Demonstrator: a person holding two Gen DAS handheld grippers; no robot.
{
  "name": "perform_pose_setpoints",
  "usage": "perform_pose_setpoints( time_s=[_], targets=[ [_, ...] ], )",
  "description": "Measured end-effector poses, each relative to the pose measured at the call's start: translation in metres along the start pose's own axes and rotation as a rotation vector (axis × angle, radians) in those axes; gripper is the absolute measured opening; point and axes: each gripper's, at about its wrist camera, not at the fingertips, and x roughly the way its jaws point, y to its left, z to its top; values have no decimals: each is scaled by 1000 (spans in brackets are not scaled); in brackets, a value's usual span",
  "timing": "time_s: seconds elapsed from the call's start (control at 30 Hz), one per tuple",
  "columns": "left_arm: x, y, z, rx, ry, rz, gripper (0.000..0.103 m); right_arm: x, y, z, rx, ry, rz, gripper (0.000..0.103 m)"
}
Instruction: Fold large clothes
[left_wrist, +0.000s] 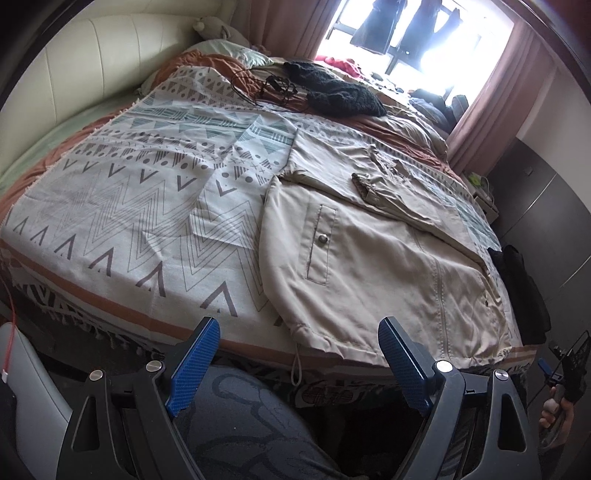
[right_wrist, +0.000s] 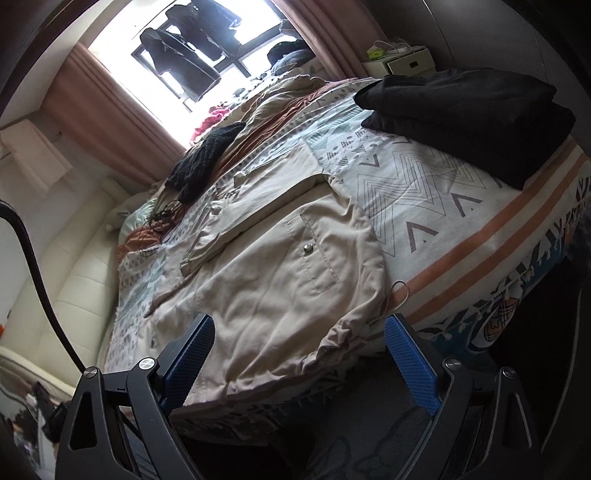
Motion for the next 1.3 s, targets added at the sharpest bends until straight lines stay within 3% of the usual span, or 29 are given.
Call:
perform_pose_setpoints(
  time_s=[0.47, 0.7, 0.73, 0.87, 1.13, 1.3],
  targets=[
    [53, 14, -1, -83, 62, -39, 87, 34, -34, -4, 99, 57, -7, 91],
    [100, 28, 2, -155, 139, -35, 54, 78, -55, -2, 176, 123, 14, 73],
    [107, 30, 3, -166, 147, -33, 51, 84, -58, -2, 184, 134, 13, 68],
    [129, 38, 8, -205, 182, -38, 48, 109, -72, -1, 248, 177, 34, 67],
    [149, 40, 23, -229, 192, -78, 48, 131, -81, -7, 359, 221, 206, 67],
    [151, 42, 26, -266, 198, -169, 48, 118, -71, -3, 370, 164, 374, 67]
  ],
)
